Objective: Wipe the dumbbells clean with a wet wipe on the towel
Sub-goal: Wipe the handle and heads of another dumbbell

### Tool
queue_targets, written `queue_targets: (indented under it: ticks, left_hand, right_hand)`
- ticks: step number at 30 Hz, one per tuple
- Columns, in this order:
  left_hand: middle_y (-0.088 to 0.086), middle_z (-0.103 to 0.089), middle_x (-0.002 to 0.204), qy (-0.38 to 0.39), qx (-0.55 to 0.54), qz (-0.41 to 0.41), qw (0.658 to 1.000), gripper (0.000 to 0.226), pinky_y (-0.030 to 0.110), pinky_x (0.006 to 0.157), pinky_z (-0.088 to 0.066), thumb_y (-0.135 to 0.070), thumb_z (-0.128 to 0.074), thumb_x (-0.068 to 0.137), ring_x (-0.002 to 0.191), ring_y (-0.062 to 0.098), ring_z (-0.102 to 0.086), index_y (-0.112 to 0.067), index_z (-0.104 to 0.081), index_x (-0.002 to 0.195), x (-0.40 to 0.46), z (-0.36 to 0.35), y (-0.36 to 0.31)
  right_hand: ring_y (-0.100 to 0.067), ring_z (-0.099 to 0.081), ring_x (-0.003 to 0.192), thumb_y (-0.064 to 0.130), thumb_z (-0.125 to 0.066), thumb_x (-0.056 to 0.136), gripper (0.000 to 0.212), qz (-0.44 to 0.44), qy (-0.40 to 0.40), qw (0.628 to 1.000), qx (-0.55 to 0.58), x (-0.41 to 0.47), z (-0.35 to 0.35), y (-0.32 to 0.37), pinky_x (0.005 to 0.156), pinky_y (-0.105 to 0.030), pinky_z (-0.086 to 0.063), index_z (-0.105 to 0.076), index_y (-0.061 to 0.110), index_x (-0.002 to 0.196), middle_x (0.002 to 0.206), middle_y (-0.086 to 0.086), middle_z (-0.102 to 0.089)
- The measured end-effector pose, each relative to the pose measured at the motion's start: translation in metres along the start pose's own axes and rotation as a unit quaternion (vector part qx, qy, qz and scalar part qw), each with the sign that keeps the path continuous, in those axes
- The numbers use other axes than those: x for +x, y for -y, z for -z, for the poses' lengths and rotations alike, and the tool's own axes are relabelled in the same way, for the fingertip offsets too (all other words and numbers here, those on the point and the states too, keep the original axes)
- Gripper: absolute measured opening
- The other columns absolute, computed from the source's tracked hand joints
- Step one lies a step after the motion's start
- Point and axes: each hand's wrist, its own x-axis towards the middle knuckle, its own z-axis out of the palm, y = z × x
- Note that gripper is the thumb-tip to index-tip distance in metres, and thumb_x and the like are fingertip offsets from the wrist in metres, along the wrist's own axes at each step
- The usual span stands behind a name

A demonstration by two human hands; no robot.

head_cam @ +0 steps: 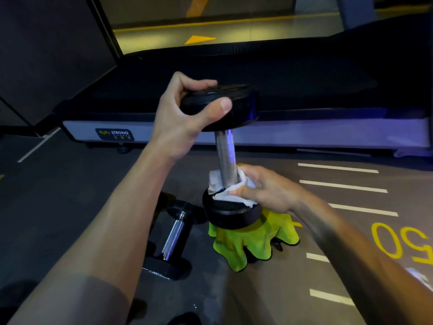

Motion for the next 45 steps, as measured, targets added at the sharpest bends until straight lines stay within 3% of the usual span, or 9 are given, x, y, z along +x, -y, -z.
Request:
queue_targets:
  ticks: [8,11,16,19,21,26,32,39,45]
  left_hand:
    - [0.001,-0.073,0.128,-0.009,0.016,-0.002,1.000,0.053,0.040,0.104,-0.056,-0.049,-0.084,0.071,0.117,0.015,-0.071,-0.018,-0.057,0.103,0.001,-0.007,-0.001]
    - [0.000,-0.073,0.128,-0.012,0.018,0.004,1.000,0.054,0.041,0.104,-0.056,-0.050,-0.084,0.070,0.116,0.014,-0.071,-0.018,-0.057,0.104,0.001,-0.004,-0.001]
    - [0.001,-0.072,0.129,-0.011,0.016,0.008,1.000,0.054,0.045,0.105,-0.056,-0.048,-0.085,0.071,0.117,0.015,-0.071,-0.017,-0.056,0.105,-0.002,-0.003,-0.002]
    - [0.002,-0.072,0.128,-0.010,0.017,0.000,1.000,0.053,0.040,0.104,-0.056,-0.048,-0.085,0.071,0.116,0.014,-0.071,-0.018,-0.055,0.103,-0.003,-0.006,-0.004]
    - [0.001,-0.072,0.128,-0.006,0.020,-0.002,1.000,0.054,0.032,0.100,-0.056,-0.048,-0.085,0.071,0.115,0.012,-0.071,-0.017,-0.055,0.104,-0.004,-0.009,-0.006]
    - [-0.002,-0.072,0.126,-0.011,0.025,-0.005,1.000,0.057,0.030,0.100,-0.056,-0.050,-0.085,0.070,0.114,0.009,-0.071,-0.015,-0.057,0.106,-0.006,-0.011,-0.008]
    - [-0.001,-0.072,0.128,-0.002,0.026,-0.001,1.000,0.057,0.032,0.100,-0.056,-0.049,-0.086,0.069,0.116,0.011,-0.070,-0.017,-0.058,0.106,-0.008,-0.013,-0.012]
    - [-0.003,-0.071,0.130,-0.002,0.040,-0.002,0.999,0.058,0.046,0.106,-0.055,-0.051,-0.086,0.070,0.118,0.012,-0.069,-0.018,-0.057,0.108,-0.011,-0.008,-0.011]
    - [-0.005,-0.072,0.127,-0.019,0.044,0.005,0.999,0.060,0.038,0.103,-0.056,-0.054,-0.086,0.067,0.115,0.009,-0.070,-0.019,-0.057,0.106,-0.014,-0.011,-0.014]
  right_hand:
    - [-0.005,-0.035,0.065,0.052,-0.067,0.089,0.047,-0.011,-0.121,0.992,-0.010,-0.015,-0.010,-0.005,0.058,-0.038,-0.032,-0.060,0.009,0.073,0.061,0.004,-0.043]
    - [-0.001,-0.041,0.055,0.035,-0.063,0.102,0.039,-0.035,-0.173,0.984,0.001,-0.017,-0.020,0.002,0.054,-0.022,-0.034,-0.061,0.030,0.063,0.053,0.013,-0.049]
    - [-0.018,-0.070,0.090,0.036,-0.054,0.104,0.022,-0.122,-0.352,0.927,0.043,0.007,0.002,0.007,0.076,-0.035,-0.052,-0.073,0.025,0.100,0.089,0.007,-0.076]
    - [-0.028,-0.066,0.089,0.028,-0.060,0.100,0.023,-0.187,-0.314,0.931,-0.007,0.025,0.005,0.015,0.067,-0.031,-0.042,-0.074,0.012,0.092,0.084,-0.004,-0.073]
    - [-0.029,-0.071,0.095,0.022,-0.057,0.102,0.029,-0.217,-0.235,0.934,0.158,0.030,-0.003,0.027,0.072,-0.028,-0.049,-0.077,0.013,0.082,0.088,-0.006,-0.077]
    - [-0.040,-0.072,0.106,0.027,-0.024,0.104,0.057,-0.163,-0.028,0.812,0.559,0.010,0.003,0.046,0.091,-0.045,-0.058,-0.066,-0.007,0.123,0.119,-0.029,-0.071]
    - [-0.034,-0.058,0.061,0.051,-0.021,0.101,0.070,-0.145,-0.029,0.828,0.541,0.034,-0.003,0.057,0.066,-0.042,-0.048,-0.055,0.001,0.066,0.063,-0.022,-0.055]
    - [-0.026,-0.048,0.050,0.033,-0.030,0.094,0.051,-0.172,-0.134,0.848,0.483,0.036,-0.022,0.049,0.058,-0.037,-0.042,-0.051,0.012,0.052,0.052,-0.013,-0.047]
    - [-0.015,-0.061,0.099,0.040,-0.027,0.110,0.041,-0.108,-0.168,0.977,0.068,-0.024,-0.031,0.056,0.095,-0.038,-0.044,-0.064,0.024,0.107,0.101,0.005,-0.070]
